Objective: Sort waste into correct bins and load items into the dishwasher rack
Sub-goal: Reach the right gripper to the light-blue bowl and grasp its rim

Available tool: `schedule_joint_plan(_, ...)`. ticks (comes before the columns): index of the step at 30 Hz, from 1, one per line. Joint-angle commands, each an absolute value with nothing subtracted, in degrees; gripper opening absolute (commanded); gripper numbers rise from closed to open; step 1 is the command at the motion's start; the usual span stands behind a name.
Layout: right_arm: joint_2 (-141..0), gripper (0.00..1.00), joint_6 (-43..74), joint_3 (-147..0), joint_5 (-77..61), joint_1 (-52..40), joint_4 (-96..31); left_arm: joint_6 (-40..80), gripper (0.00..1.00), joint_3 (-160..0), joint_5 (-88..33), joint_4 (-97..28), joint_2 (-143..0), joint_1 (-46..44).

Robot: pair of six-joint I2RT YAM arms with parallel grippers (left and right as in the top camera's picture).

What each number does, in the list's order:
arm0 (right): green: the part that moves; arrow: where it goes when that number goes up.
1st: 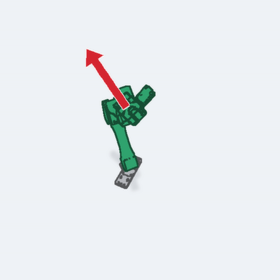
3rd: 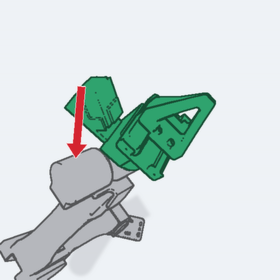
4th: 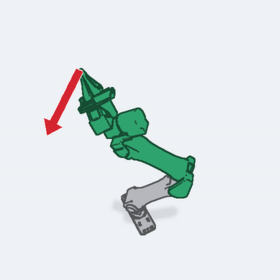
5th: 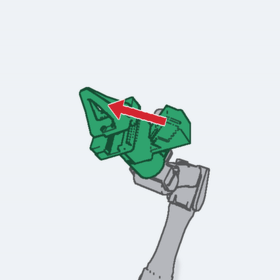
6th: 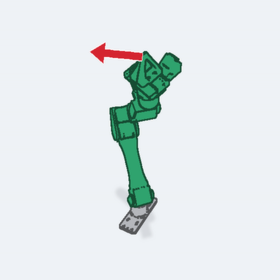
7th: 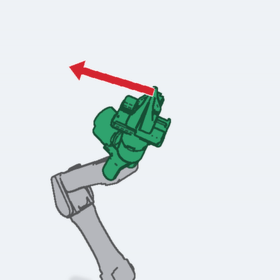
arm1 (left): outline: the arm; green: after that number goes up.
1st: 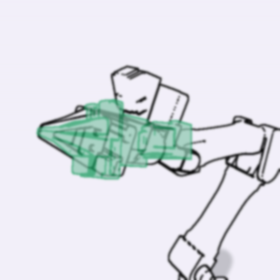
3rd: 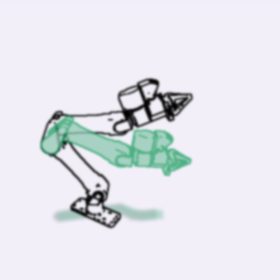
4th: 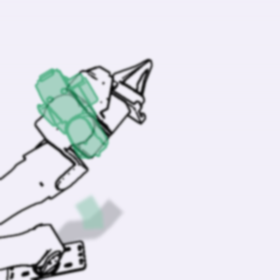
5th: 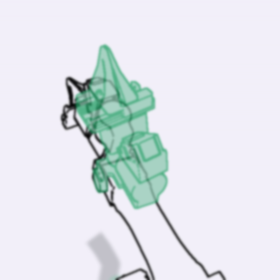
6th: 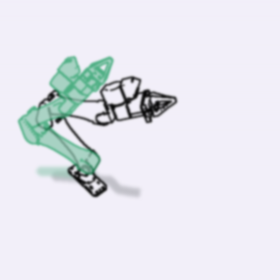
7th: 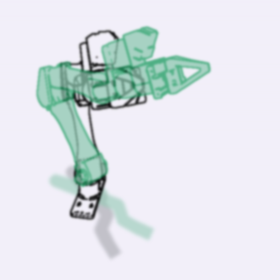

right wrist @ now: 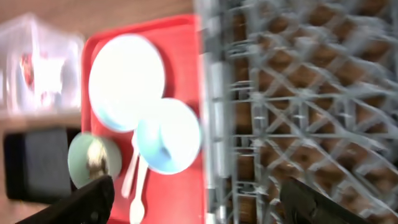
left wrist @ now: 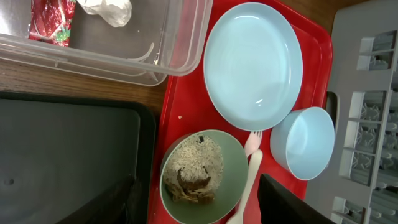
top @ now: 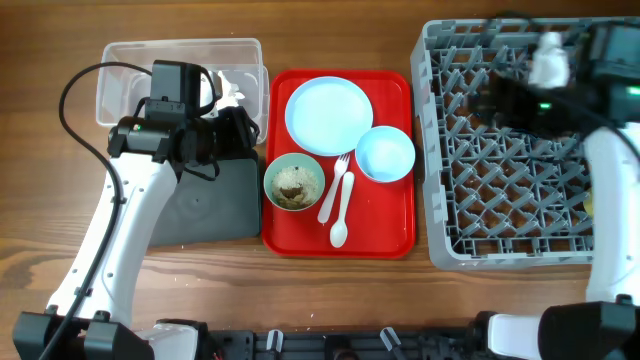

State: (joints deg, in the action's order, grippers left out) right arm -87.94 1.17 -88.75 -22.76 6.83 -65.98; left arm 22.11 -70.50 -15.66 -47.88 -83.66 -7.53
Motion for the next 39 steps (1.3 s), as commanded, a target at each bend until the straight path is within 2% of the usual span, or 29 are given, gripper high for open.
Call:
schedule_joint_plan(1,-89.9,0.86,0.0,-89.2,-15.1,-1.9,-65.3,21.2,0.62,-70.8,-14.9,-48.3,-82.5,-7.4)
schedule_joint_plan(6,-95.7,0.86,0.1,-89.2,-10.6,-11.7,-63.7,21.2,0.62,-70.8,-14.9,-48.3,-82.5,-7.4)
schedule_joint_plan(12,-105.1,0.86,3.2,-89.2,-1.0,-18.5,-60.3,21.2,0.62,-70.8,-14.9,-48.3,-82.5,-7.4)
schedule_joint_plan(22,-115.5,0.86,7.6,-89.2,4.1,-19.7,-53.5,21.2,0.62,-70.8,-14.9,-48.3,-82.5,-7.4)
schedule_joint_plan(28,-118.9,0.86,7.5,-89.2,3.2,-19.7,-54.5,21.2,0.62,-70.8,-14.9,-48.3,-82.5,-7.4)
schedule_joint_plan(30,-119.5,0.85,7.4,-89.2,-1.3,-19.7,-56.3,21.2,0.62,-70.8,-14.9,-48.3,-82.5,-7.4)
schedule_joint_plan(32,-119.5,0.76,6.0,-89.2,-4.8,-19.7,-57.5,21.2,0.62,-70.8,-14.9,-48.3,-82.5,-7.4)
schedule_joint_plan(36,-119.5,0.44,6.0,-89.2,-6.1,-19.7,-60.8,21.2,0.62,-70.8,-14.9,-48.3,-82.5,-7.4)
schedule_joint_plan(39,-119.5,0.33,6.0,-89.2,-6.1,-19.7,-62.5,21.2,0.62,-70.8,-14.9,-48.3,-82.5,-7.4)
